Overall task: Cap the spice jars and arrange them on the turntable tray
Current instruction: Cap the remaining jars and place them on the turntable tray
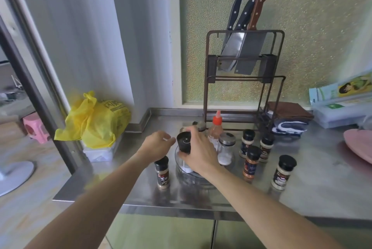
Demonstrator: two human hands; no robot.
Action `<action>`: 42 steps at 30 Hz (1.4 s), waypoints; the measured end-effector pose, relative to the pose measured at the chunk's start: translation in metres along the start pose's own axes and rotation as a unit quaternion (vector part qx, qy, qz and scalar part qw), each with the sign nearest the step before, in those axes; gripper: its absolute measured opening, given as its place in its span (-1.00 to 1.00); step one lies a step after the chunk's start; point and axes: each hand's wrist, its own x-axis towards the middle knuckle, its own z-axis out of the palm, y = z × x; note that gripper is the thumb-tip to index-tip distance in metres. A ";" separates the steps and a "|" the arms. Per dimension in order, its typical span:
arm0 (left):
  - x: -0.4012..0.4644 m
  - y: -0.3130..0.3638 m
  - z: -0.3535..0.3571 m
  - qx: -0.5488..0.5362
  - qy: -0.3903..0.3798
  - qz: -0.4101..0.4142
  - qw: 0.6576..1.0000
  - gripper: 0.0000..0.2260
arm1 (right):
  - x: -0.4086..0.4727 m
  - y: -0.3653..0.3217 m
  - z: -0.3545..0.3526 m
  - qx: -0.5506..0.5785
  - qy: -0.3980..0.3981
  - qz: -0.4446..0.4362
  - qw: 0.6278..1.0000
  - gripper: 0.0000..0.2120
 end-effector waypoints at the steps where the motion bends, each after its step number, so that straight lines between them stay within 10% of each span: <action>1: -0.003 -0.002 -0.002 -0.013 0.010 0.001 1.000 -0.64 | -0.002 0.000 -0.002 0.004 -0.001 0.003 1.000 -0.34; 12: -0.059 -0.012 -0.003 0.082 -0.033 0.058 0.994 -0.43 | -0.046 0.072 -0.090 -0.166 0.066 0.031 0.983 -0.62; 18: -0.066 -0.016 -0.001 0.184 0.024 0.077 0.980 -0.63 | -0.055 0.100 -0.108 -0.264 -0.006 0.085 0.961 -0.62; 28: -0.092 0.062 -0.031 0.114 0.102 0.193 0.969 -0.67 | -0.058 0.087 -0.121 -0.184 -0.012 0.059 0.981 -0.67; 42: -0.042 0.082 0.035 0.354 0.027 0.286 0.890 -0.63 | -0.052 0.044 -0.079 -0.047 -0.001 0.006 0.999 -0.58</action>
